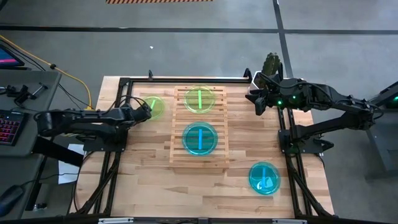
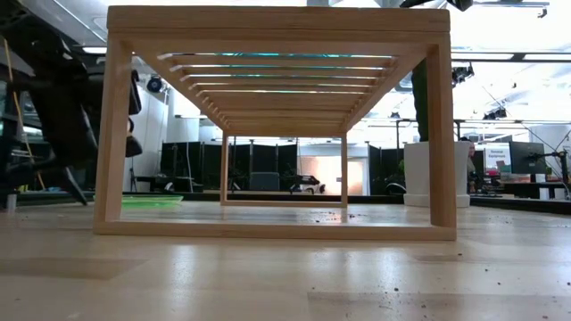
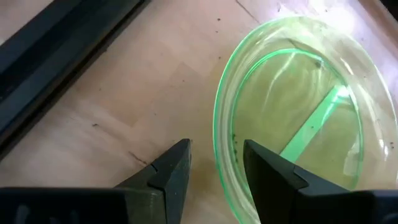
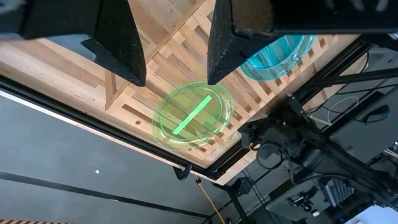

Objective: Place and stack plates onto a shelf
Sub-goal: Stack the green plate on the green plate on the shelf

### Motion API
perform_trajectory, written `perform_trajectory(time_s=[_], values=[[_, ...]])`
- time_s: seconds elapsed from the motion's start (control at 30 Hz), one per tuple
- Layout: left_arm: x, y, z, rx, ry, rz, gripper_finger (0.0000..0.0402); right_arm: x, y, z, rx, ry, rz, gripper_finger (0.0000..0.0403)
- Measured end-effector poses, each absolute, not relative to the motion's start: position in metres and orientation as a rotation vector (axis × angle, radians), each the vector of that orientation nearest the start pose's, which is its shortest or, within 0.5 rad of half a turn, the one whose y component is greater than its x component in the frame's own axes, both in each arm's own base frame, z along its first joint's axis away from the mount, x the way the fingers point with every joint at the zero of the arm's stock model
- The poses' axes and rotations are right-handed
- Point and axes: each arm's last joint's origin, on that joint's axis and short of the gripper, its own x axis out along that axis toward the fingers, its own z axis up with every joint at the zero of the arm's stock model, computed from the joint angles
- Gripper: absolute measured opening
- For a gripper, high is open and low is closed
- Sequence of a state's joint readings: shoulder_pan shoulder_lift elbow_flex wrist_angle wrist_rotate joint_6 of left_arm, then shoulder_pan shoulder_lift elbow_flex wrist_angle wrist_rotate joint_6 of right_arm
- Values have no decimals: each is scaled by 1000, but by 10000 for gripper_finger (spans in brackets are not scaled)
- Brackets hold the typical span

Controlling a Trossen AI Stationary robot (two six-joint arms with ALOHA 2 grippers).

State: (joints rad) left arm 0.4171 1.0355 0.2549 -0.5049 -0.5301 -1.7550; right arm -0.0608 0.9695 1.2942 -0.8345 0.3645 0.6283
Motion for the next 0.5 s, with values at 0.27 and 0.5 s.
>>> perform_trajectory(time_s=[0.27,0.5], values=[[114,69,111,-1274,170,1703,118,166,-20,410,528,359,-559,154],[112,73,108,-1276,171,1750,12,166,-20,410,531,358,-560,154]])
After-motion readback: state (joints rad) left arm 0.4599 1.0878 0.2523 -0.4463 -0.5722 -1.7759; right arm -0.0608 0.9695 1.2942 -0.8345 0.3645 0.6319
